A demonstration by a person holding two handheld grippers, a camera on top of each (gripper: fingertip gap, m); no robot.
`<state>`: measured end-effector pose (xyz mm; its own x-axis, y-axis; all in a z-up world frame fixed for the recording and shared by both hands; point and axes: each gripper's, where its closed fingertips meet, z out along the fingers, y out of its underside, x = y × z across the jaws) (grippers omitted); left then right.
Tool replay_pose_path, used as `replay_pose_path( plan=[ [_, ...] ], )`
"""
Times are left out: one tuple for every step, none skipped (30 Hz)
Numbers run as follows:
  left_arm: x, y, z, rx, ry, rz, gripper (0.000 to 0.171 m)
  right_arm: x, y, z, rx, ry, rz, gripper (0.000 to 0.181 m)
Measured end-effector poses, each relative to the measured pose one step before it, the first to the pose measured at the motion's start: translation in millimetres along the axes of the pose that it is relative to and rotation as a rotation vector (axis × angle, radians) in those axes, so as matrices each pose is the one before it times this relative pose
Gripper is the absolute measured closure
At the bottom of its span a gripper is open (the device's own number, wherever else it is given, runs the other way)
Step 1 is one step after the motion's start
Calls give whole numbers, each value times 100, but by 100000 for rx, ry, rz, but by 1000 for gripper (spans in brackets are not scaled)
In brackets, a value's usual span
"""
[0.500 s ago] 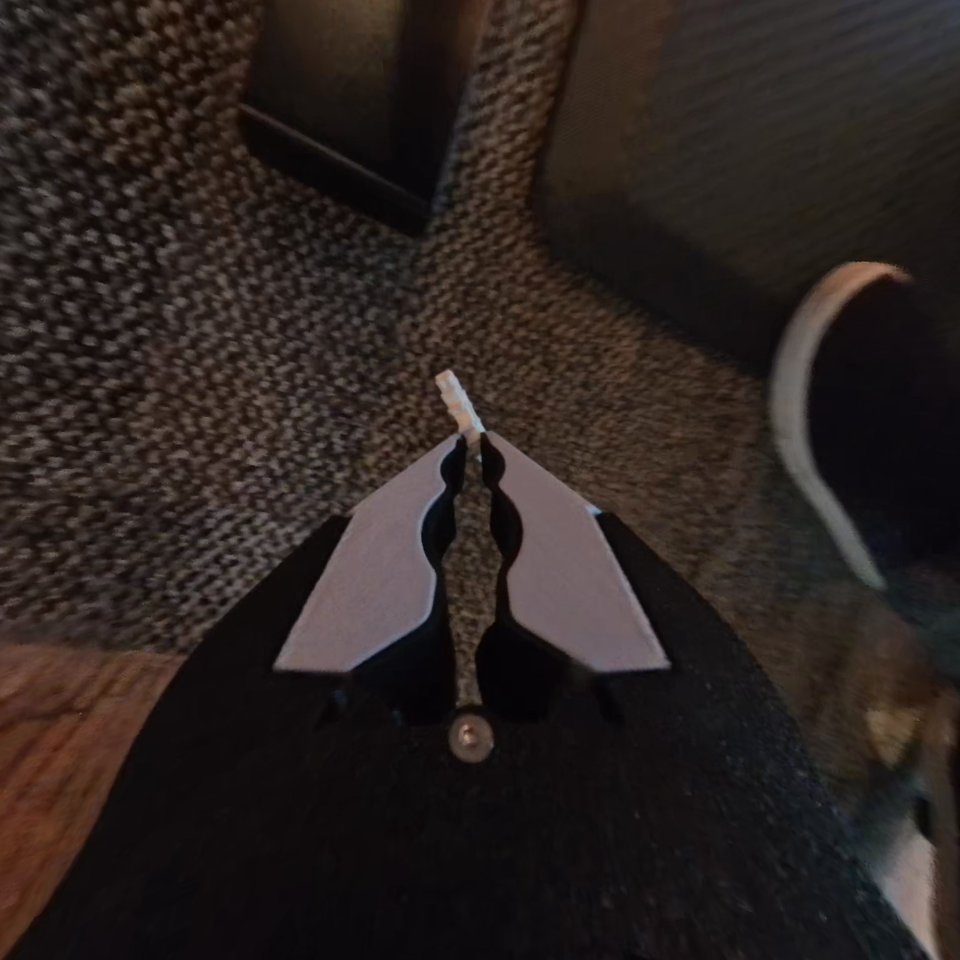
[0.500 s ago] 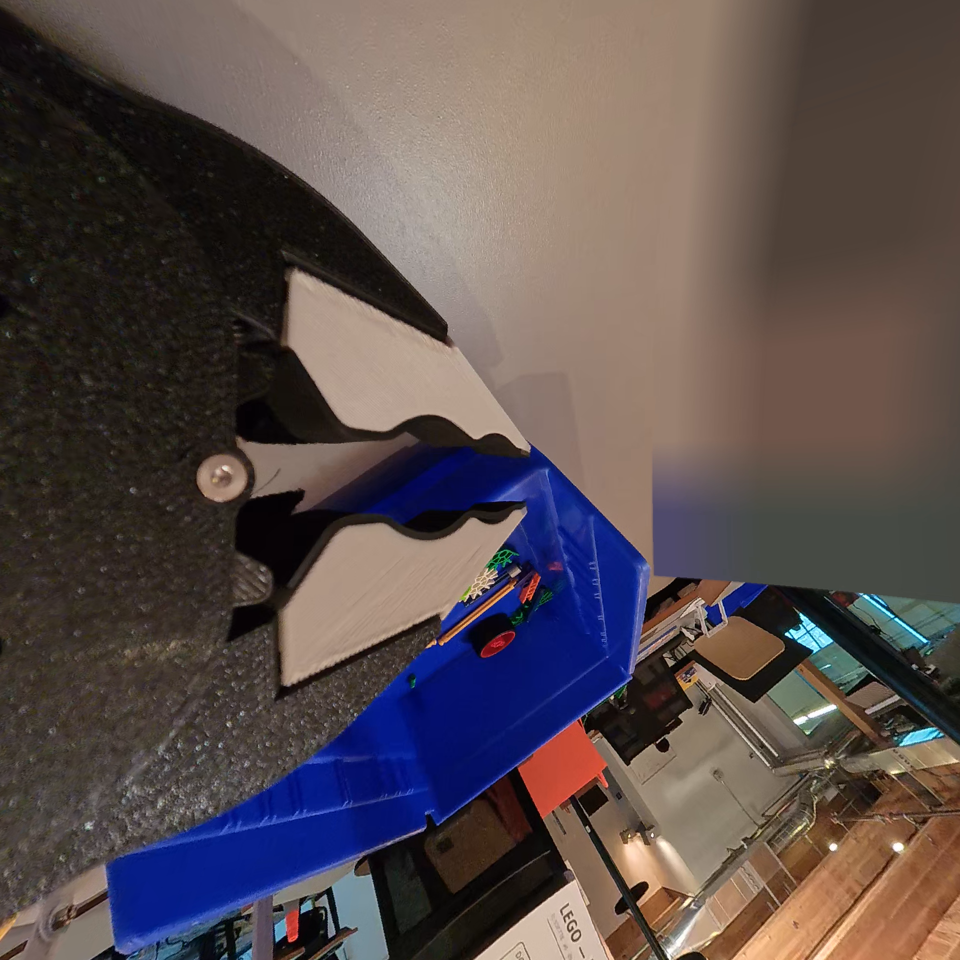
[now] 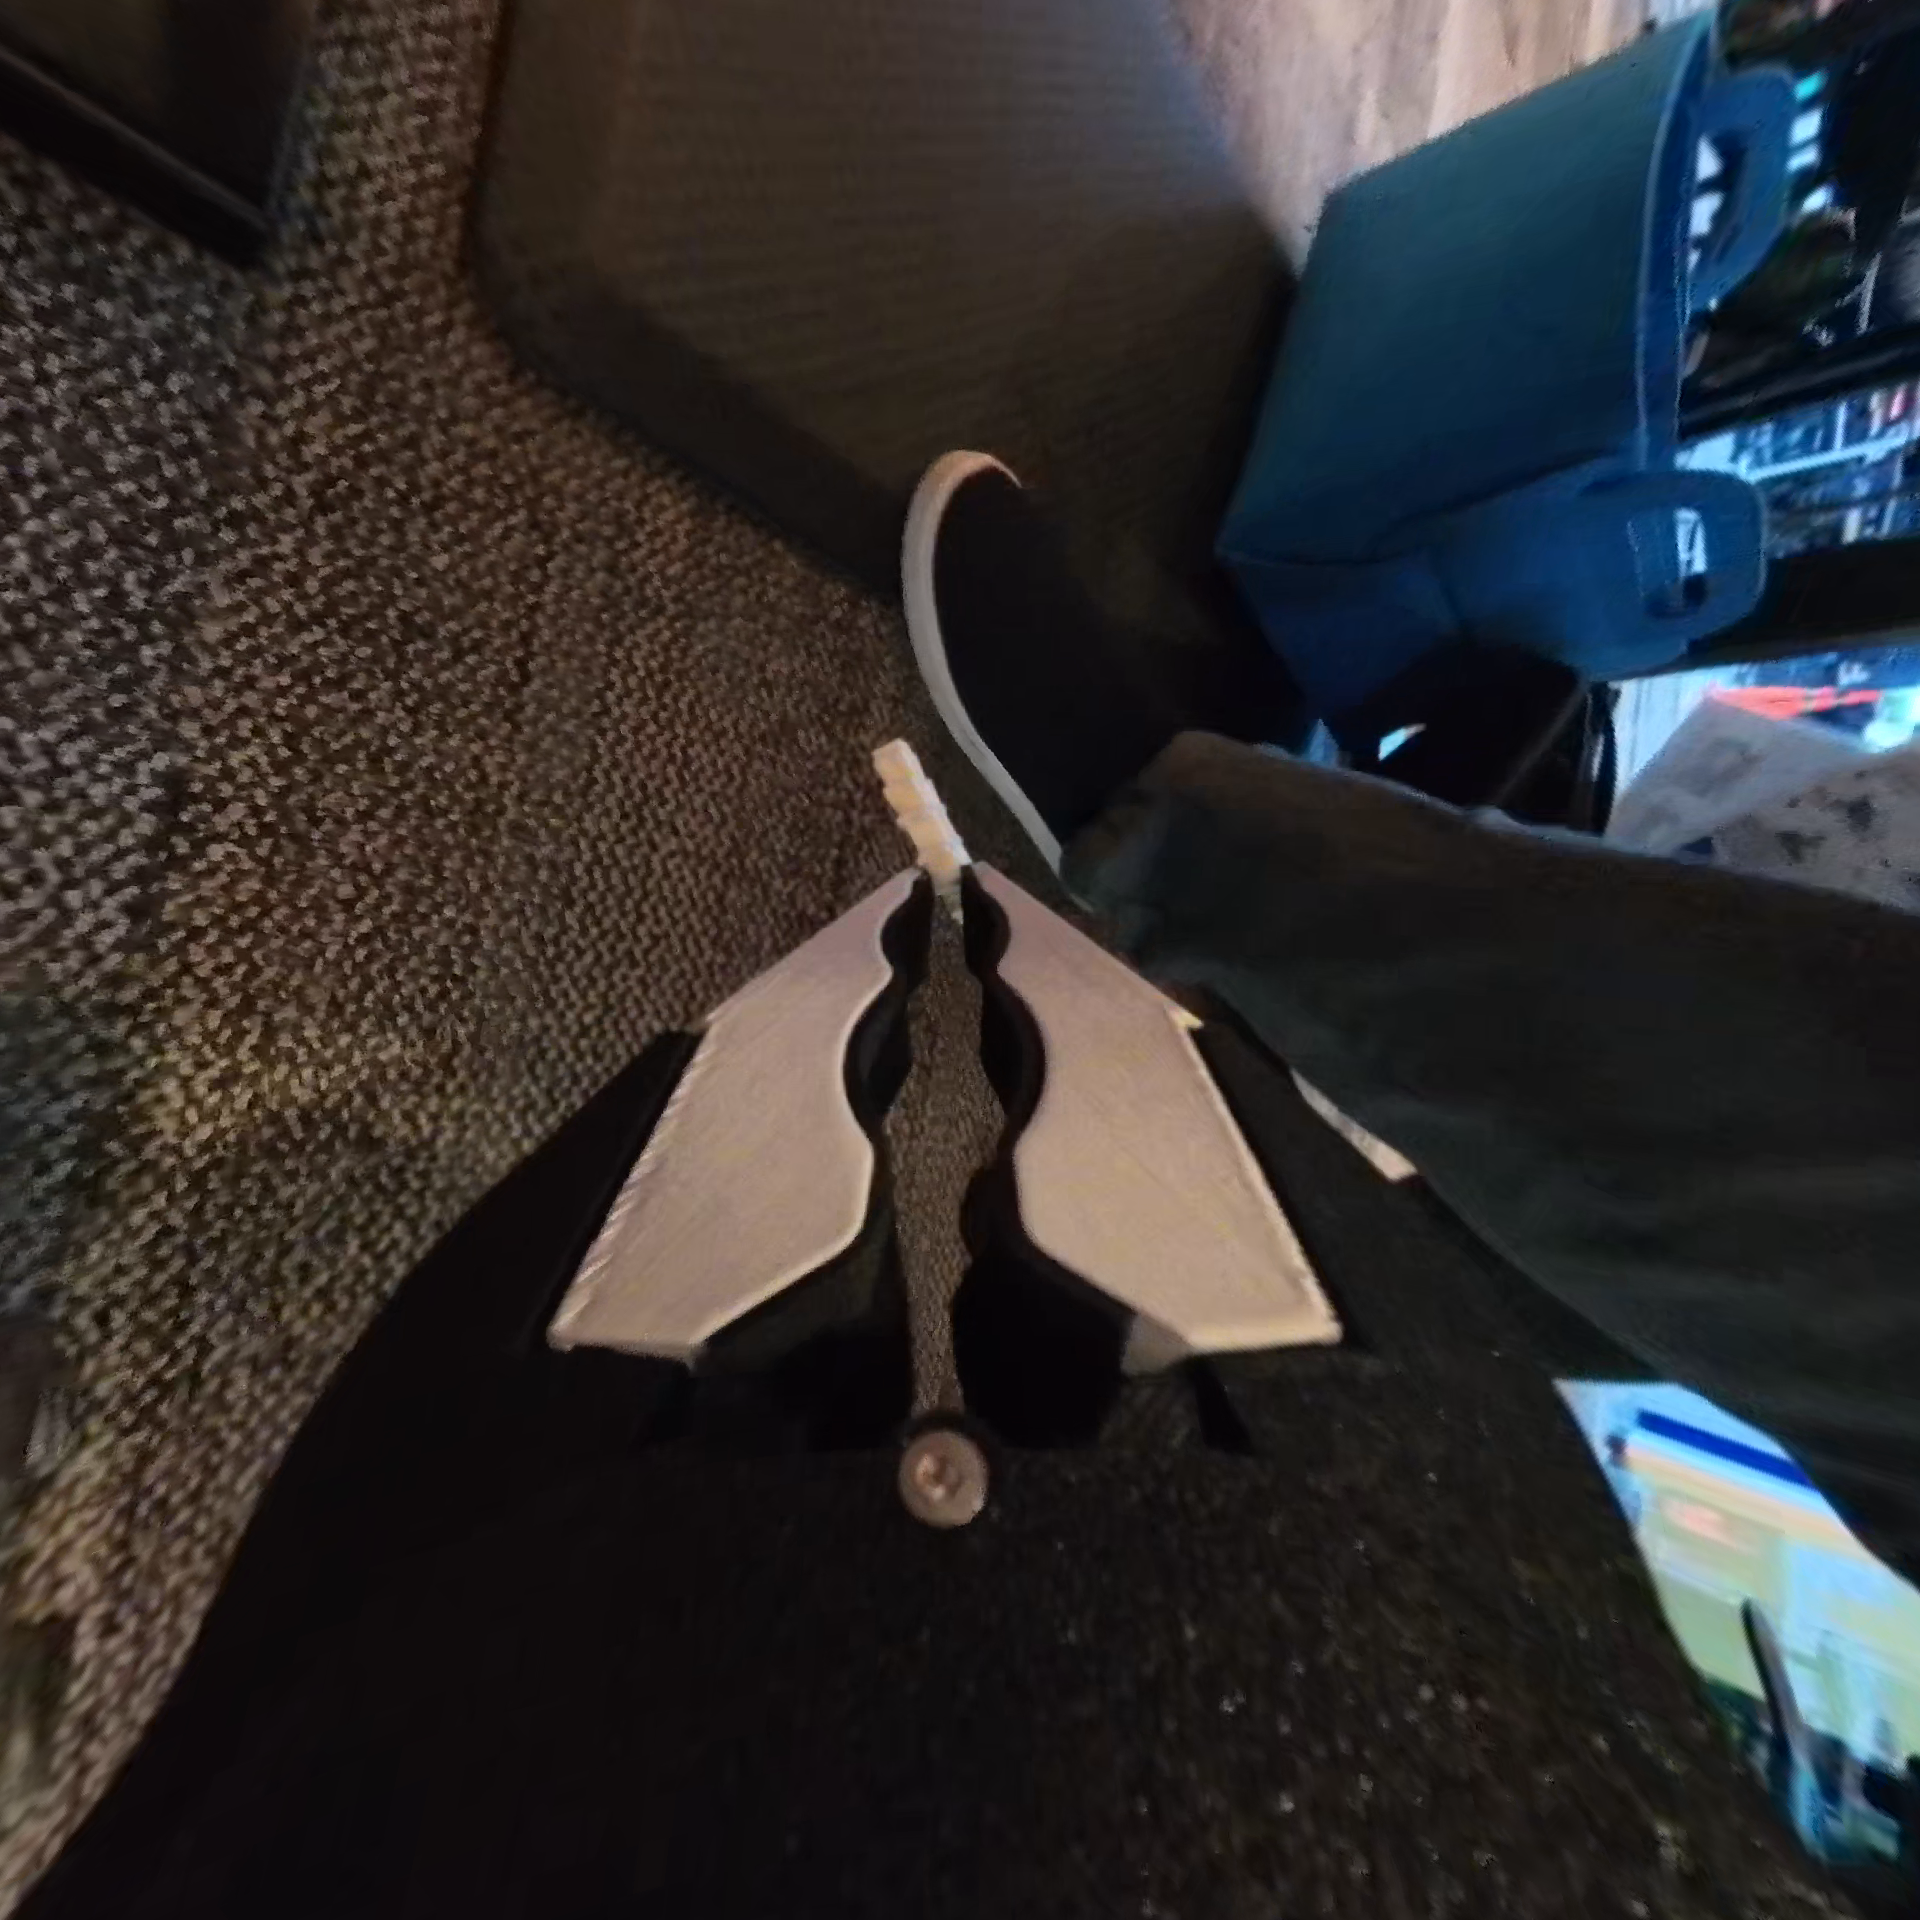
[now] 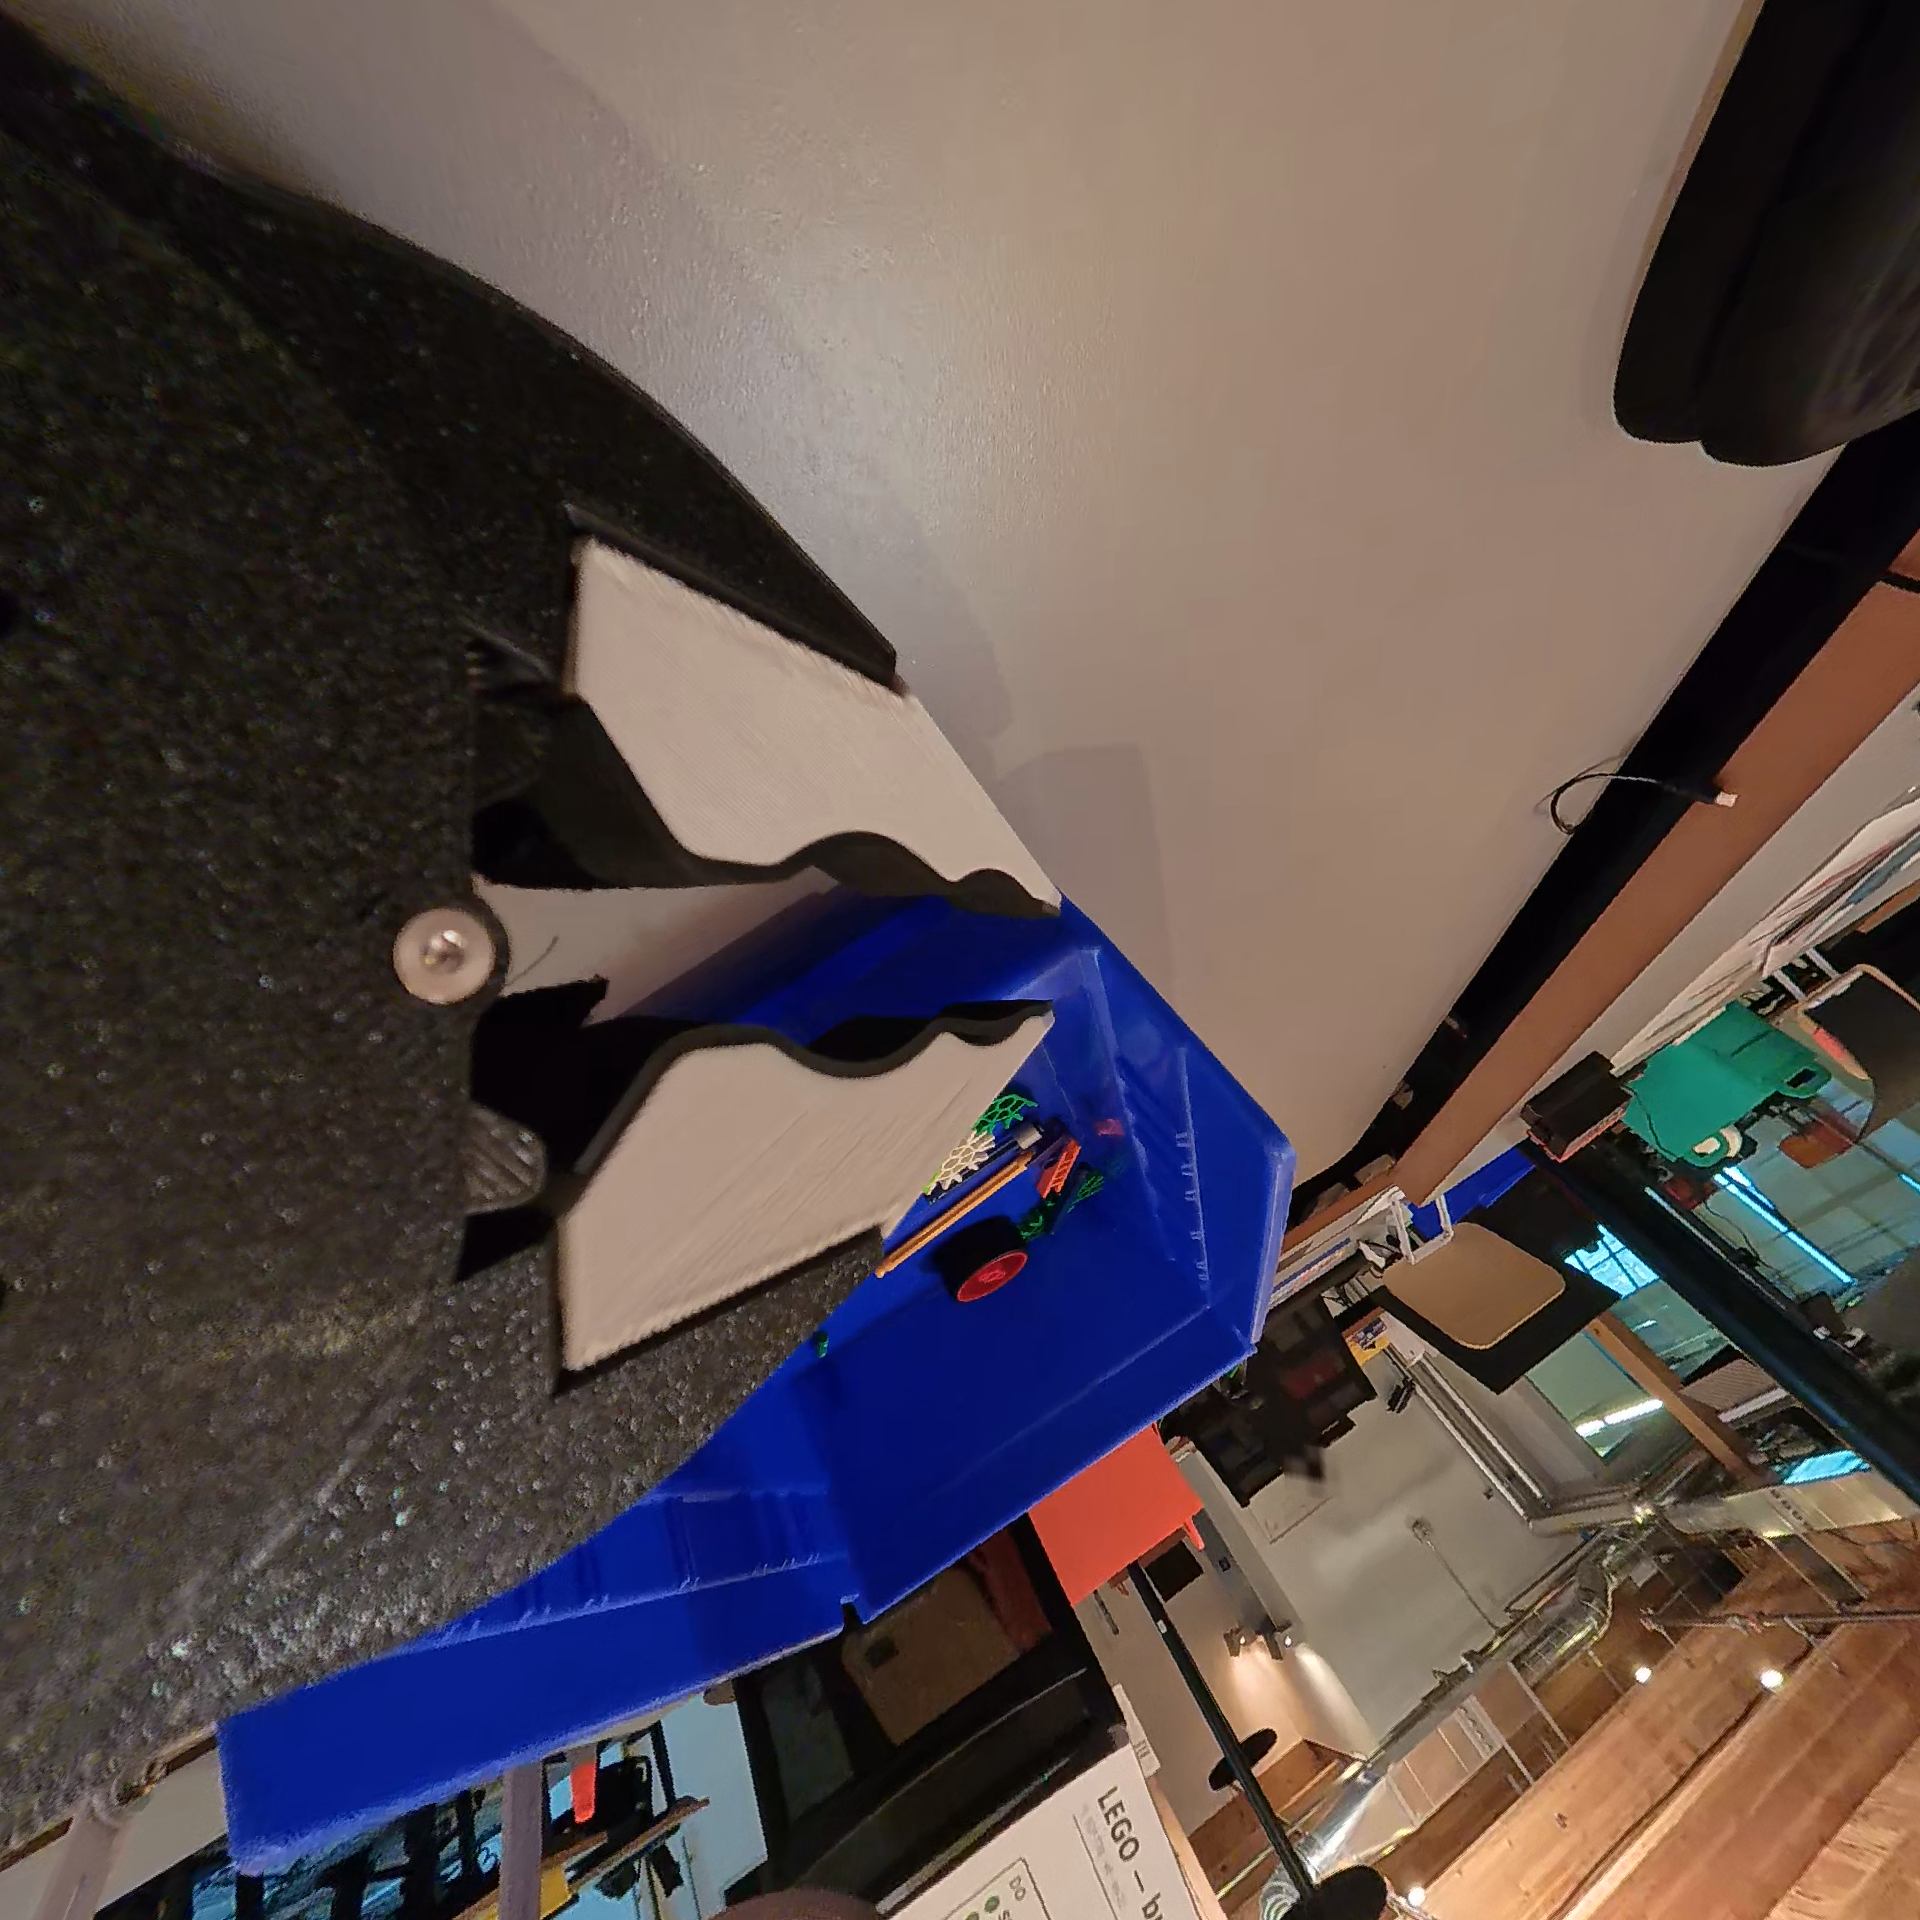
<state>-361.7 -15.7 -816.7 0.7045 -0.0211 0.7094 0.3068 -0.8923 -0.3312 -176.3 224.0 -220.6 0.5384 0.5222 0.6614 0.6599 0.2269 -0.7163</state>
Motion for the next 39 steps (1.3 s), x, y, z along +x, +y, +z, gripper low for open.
replay_pose_path(
  plan=[
    [757, 580, -794, -1165, -1510, 2442, 168, -12, 8, 10, -123, 195, -346, 167],
    [810, 730, -857, -2278, -2560, 5782, 168, 16, -10, -6, -21, 337, -203, 167],
    [1104, 799, -1034, -2016, -1581, 6515, 168, 5, -4, 0, 12, 112, -93, 167],
    [1177, 635, -1183, -1271, -1258, 3508, 168, 3, -3, -10, 51, 26, 10, 167],
    [933, 301, -1445, 408, -2364, 2077, 168, -4, -38, -32, 285, 54, -43, 167],
    [1118, 32, -1774, 1755, -1596, 3321, 168, 4, -43, -24, 236, 59, -59, 167],
    [967, 19, -1882, 1094, -2097, 3599, 168, -21, -7, -13, 39, 69, -294, 167],
    [496, 98, -2066, 398, -3491, 3385, 168, -49, -53, -32, 333, 32, -438, 167],
    [340, 104, -2178, 761, -3433, 1667, 168, -11, -52, -52, 414, 124, -288, 167],
    [166, 404, -2300, -312, -2975, -1007, 168, -12, -75, -42, 425, 139, -297, 167],
    [-357, 685, -2315, -1645, -5458, -349, 168, -22, -80, -24, 399, 28, -211, 167],
    [-538, 556, -2529, 965, -5745, -1658, 168, -27, -90, -28, 256, -154, 120, 167],
    [-254, 518, -2552, 1887, -2987, -4445, 168, -39, -75, -55, 237, -224, -179, 169],
    [-147, 467, -2564, 1795, -3235, -3040, 168, -35, -86, -115, 331, 22, -1038, 170],
    [-321, 364, -2792, 2508, -5277, 1227, 168, 158, -174, -191, 609, 1088, -1682, 170],
    [-163, 109, -2565, 2172, -4297, 2722, 168, 232, -377, -312, 1701, 1026, -940, 172],
    [-91, 68, -2442, 1255, -3429, 2315, 168, 219, -433, -354, 2058, 388, 47, 174],
    [-52, -7, -2511, 672, -4590, 3659, 168, 256, -233, -329, 920, 628, -195, 175],
    [-6, -496, -2570, 2817, -3420, 3027, 168, 276, -73, -370, 220, 875, -1028, 175],
    [365, -806, -2372, 3465, -1025, 1529, 168, 267, -111, -496, 688, 615, -1003, 175],
    [525, -963, -2102, 2657, -474, 1002, 168, 324, -121, -595, 1032, 542, -92, 175],
    [1432, -1505, -2316, 3768, 2776, 2802, 168, 408, -57, -633, 642, 572, 564, 175],
    [2204, -1801, -1862, 3110, 4553, 3903, 168, 542, -144, -759, 843, 860, 1045, 175],
    [2260, -2264, -1421, 4162, 3913, 3615, 168, 497, -346, -926, 2156, 259, 2096, 175],
    [2704, -2784, -815, 5923, 5503, 3092, 168, 491, -303, -960, 2145, 325, 2387, 175],
    [2848, -3186, -230, 6807, 5978, 3872, 168, 514, -123, -890, 1362, 886, 1404, 175],
    [2304, -3317, 655, 6611, 3462, 4421, 168, 303, -70, -820, 1232, 190, 262, 175],
    [1953, -3576, 1332, 7571, 3505, 4447, 168, 21, -65, -812, 1428, -1081, 367, 175],
    [1692, -3621, 1792, 8118, 4151, 2276, 168, -114, -13, -841, 1248, -1212, 168, 175],
    [1461, -3205, 2315, 6153, 4810, 1466, 168, -97, -90, -958, 1725, -581, -301, 175],
    [667, -2897, 2711, 5857, 3486, 3524, 167, -335, -205, -1059, 2473, -1964, 798, 175],
    [33, -2771, 2803, 5803, 969, 3401, 168, -500, -178, -1099, 2178, -2934, 691, 176],
    [-232, -2264, 3123, 4051, 1382, 2705, 168, -144, -50, -1087, 1337, -508, -1214, 176],
    [-536, -1685, 3219, 989, 1925, 3880, 167, 180, 77, -1069, 667, 842, -1339, 176],
    [-1134, -1587, 3287, 1330, 766, 4153, 168, 246, 140, -1045, 1015, -238, 856, 176],
    [-1379, -1521, 3227, 1954, -400, 3404, 168, 566, 443, -936, -312, 164, 2921, 177],
    [-1739, -593, 3474, -1935, -916, 3275, 168, 837, 815, -755, -2328, 627, 4067, 177],
    [-1732, -590, 3222, -2367, -1296, 1902, 168, 840, 889, -656, -1797, -40, 4699, 177],
    [-1673, -752, 3265, 263, -850, 401, 168, 660, 857, -567, -1195, -1356, 4165, 177]
  ],
)
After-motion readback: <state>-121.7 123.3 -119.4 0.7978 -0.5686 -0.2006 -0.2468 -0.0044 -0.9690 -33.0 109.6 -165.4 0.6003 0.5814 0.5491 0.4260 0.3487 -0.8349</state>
